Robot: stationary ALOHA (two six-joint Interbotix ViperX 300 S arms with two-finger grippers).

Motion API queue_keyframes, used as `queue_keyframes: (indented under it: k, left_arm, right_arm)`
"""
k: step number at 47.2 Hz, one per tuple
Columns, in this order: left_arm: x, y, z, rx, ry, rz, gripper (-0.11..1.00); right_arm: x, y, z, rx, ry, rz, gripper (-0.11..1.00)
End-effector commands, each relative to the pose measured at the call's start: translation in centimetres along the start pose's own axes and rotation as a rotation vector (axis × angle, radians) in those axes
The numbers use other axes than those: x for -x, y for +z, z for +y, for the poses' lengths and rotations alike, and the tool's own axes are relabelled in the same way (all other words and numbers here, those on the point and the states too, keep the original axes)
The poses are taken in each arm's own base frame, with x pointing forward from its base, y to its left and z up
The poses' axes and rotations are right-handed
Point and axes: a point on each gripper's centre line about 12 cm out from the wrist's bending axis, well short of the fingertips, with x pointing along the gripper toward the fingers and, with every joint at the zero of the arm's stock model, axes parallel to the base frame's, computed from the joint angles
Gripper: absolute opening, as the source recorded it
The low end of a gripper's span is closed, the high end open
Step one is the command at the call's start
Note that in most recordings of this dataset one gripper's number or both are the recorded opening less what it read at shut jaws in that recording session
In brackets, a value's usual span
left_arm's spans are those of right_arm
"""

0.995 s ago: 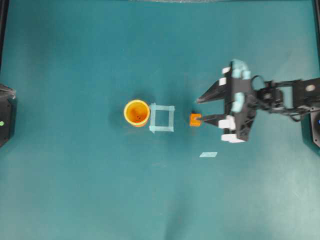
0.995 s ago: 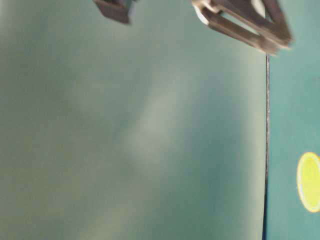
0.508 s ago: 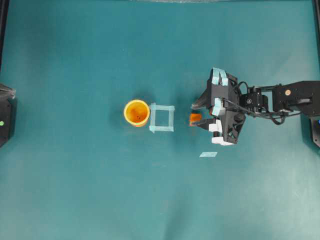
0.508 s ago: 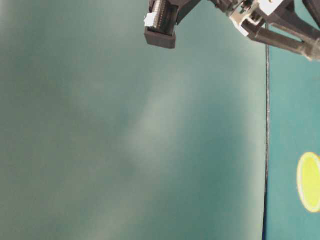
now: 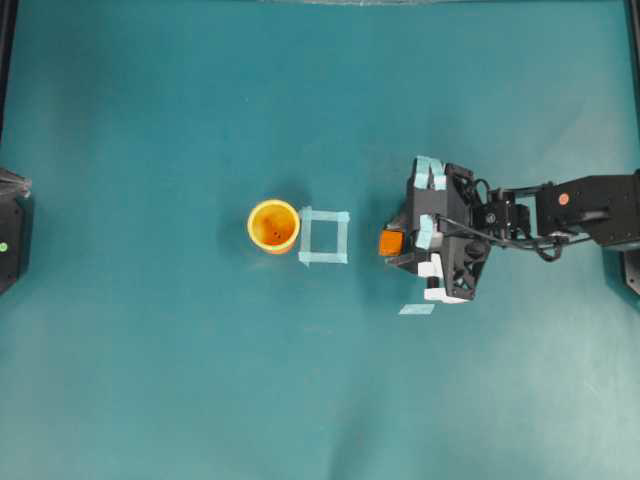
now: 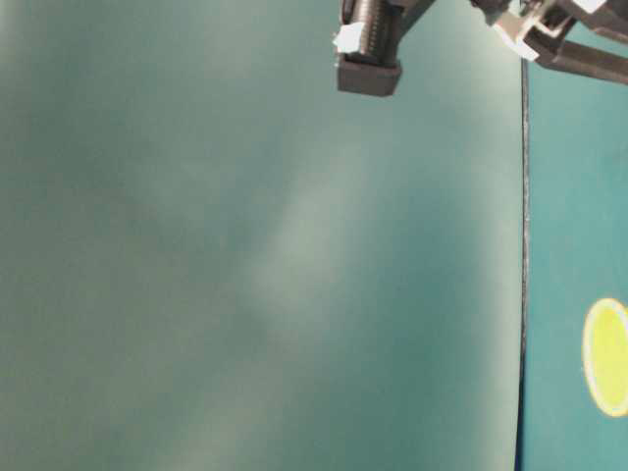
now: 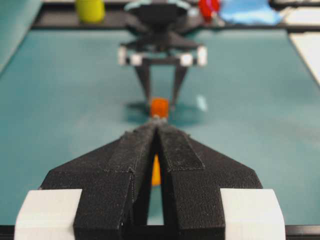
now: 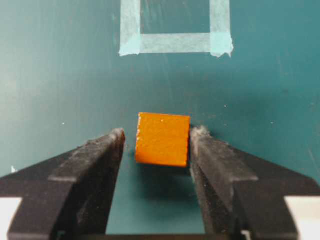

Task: Move the block to the left with right arm.
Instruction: 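Lift the cube and carry it left over the taped square and cup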

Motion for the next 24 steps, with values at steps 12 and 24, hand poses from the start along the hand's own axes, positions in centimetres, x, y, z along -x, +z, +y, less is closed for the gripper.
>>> queue_keyframes:
  k: [12,24]
  left_arm:
    - [-0.2,0.3,0.0,0.0,-0.001,0.002,0.0]
    - [-0.2,0.3,0.0,-0.005,-0.001,0.003,0.0]
  right_arm:
    - [1.3,6.5,0.1,-0.009,0.002,-0.129,0.4]
    - [4.8,14.7,0.6,0.023,-0.003,-0.114,0.4]
